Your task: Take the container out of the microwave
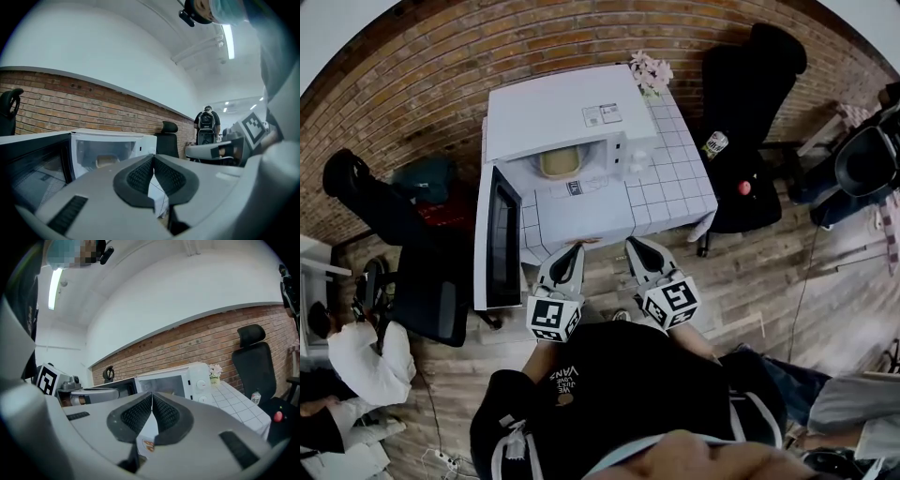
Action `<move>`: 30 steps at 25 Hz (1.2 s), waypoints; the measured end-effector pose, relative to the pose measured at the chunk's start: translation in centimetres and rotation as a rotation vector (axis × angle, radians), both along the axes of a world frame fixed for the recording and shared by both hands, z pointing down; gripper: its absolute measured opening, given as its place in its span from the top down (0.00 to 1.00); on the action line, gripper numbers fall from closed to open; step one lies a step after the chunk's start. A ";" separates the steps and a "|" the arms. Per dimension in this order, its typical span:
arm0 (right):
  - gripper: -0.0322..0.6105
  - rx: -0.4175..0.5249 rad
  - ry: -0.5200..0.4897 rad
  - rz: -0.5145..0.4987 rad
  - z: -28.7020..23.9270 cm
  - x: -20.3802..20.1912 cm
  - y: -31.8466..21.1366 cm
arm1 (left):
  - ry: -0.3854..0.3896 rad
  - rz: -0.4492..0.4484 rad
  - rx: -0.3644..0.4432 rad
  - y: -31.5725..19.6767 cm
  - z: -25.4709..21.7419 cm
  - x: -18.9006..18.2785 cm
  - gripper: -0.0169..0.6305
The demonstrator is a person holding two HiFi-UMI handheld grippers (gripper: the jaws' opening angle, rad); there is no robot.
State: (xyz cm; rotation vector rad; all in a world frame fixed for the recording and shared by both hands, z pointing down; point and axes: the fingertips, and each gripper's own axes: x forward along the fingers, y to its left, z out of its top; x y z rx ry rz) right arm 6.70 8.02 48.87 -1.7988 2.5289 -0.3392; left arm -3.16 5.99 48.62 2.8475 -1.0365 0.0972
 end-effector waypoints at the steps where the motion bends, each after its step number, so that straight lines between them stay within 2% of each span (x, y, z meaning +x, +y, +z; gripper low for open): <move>1: 0.94 -0.002 -0.001 -0.004 0.1 0.2 -0.2 | -0.001 -0.007 -0.001 -0.2 0.1 0.1 0.96; 11: 0.94 -0.017 -0.012 0.002 0.4 0.7 -4.0 | -0.004 -0.010 -0.024 -4.2 0.6 0.6 0.96; 30: 0.94 -0.036 0.009 0.058 1.2 -0.9 -13.8 | 0.013 -0.027 -0.039 -13.1 1.4 -2.2 0.96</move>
